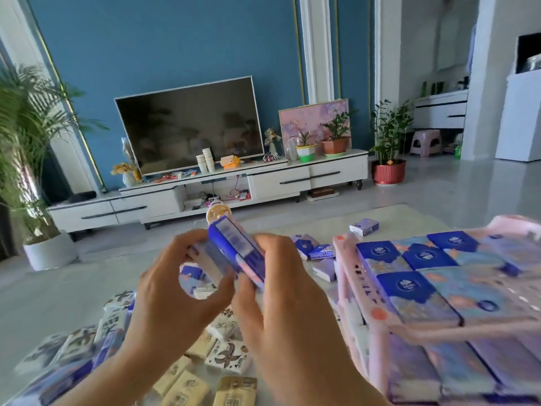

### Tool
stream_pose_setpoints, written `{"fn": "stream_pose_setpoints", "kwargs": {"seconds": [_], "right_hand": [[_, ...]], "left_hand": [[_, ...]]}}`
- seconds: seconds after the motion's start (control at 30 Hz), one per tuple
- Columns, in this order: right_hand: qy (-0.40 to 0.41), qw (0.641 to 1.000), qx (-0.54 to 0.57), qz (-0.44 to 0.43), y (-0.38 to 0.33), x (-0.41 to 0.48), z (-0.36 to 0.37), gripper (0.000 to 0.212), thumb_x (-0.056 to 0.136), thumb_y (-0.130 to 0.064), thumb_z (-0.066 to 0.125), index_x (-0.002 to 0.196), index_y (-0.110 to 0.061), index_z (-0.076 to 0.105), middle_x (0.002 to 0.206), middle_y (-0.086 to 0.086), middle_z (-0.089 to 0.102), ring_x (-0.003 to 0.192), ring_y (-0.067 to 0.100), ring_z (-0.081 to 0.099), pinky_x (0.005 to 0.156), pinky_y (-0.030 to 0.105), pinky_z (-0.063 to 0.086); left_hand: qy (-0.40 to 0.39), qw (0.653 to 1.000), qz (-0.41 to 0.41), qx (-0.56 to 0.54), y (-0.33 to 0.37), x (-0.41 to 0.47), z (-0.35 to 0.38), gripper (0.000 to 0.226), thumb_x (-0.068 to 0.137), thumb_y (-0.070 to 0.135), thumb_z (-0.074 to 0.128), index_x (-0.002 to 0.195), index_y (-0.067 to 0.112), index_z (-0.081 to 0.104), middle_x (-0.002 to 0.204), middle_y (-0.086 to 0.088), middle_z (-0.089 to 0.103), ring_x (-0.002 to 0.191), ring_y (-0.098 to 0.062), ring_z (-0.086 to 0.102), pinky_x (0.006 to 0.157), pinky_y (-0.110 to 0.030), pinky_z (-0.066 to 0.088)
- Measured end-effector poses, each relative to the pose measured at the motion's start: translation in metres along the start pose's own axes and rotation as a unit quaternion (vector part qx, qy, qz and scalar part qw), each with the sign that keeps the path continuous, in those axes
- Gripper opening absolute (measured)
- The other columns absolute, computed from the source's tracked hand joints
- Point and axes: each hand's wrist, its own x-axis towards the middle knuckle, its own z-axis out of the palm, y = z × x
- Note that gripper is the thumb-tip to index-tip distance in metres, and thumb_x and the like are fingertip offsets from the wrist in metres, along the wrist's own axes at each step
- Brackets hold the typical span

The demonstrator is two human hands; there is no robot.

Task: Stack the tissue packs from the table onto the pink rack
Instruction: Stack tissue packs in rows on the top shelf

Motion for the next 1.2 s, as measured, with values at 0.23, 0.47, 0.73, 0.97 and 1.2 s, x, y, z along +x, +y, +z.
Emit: {"fn": "stream_pose_setpoints", "kwargs": {"seconds": [0.23, 0.47, 0.73, 0.97, 1.2], "right_hand": [[0.076, 0.993, 0.006, 0.094, 0.072, 0.012, -0.138, 0.016, 0.085, -0.027, 0.061, 0.096, -0.031, 0.05, 0.072, -0.01, 0.059, 0.066, 0.008, 0.05, 0.058, 0.017, 0.04], [0.146, 0.956, -0.16, 0.2, 0.156, -0.016, -0.23, 0.023, 0.073, -0.023, 0.063, 0.095, -0.015, 0.065, 0.07, -0.003, 0.056, 0.069, 0.029, 0.053, 0.061, 0.027, 0.031], [-0.002, 0.96, -0.247, 0.13, 0.183, -0.032, -0.233, 0.029, 0.058, 0.0, 0.067, 0.082, -0.016, 0.073, 0.075, 0.001, 0.07, 0.07, 0.032, 0.062, 0.062, 0.035, 0.051], [-0.11, 0.955, -0.192, 0.195, 0.187, -0.039, -0.234, 0.052, 0.073, 0.012, 0.05, 0.108, -0.021, 0.069, 0.114, -0.008, 0.065, 0.109, 0.017, 0.055, 0.096, 0.024, 0.04], [-0.183, 0.933, -0.206, 0.23, 0.179, -0.035, -0.234, 0.059, 0.074, -0.028, 0.018, 0.114, -0.028, 0.062, 0.128, -0.019, 0.054, 0.13, -0.005, 0.029, 0.118, 0.035, 0.002]], "left_hand": [[0.028, 0.989, 0.031, -0.142, 0.127, 0.002, 0.048, 0.042, 0.064, 0.053, 0.064, 0.103, 0.039, 0.058, 0.095, 0.017, 0.063, 0.085, -0.005, 0.062, 0.075, -0.017, 0.048], [-0.001, 0.986, -0.003, -0.165, 0.202, -0.031, 0.157, 0.041, 0.063, 0.054, 0.062, 0.095, 0.029, 0.062, 0.085, 0.014, 0.058, 0.084, -0.003, 0.053, 0.075, -0.007, 0.036], [0.008, 0.994, 0.071, 0.084, 0.215, -0.057, 0.207, 0.053, 0.067, 0.063, 0.046, 0.075, 0.012, 0.061, 0.068, -0.003, 0.058, 0.067, -0.029, 0.055, 0.062, -0.033, 0.033], [-0.015, 0.995, 0.038, 0.096, 0.226, -0.059, 0.217, 0.052, 0.073, 0.064, 0.039, 0.071, 0.015, 0.055, 0.074, -0.002, 0.057, 0.068, -0.027, 0.054, 0.063, -0.034, 0.031], [-0.007, 0.997, 0.045, 0.058, 0.219, -0.066, 0.217, 0.031, 0.083, 0.031, 0.041, 0.063, 0.017, 0.059, 0.065, 0.004, 0.063, 0.059, -0.02, 0.06, 0.064, -0.034, 0.049]]}}
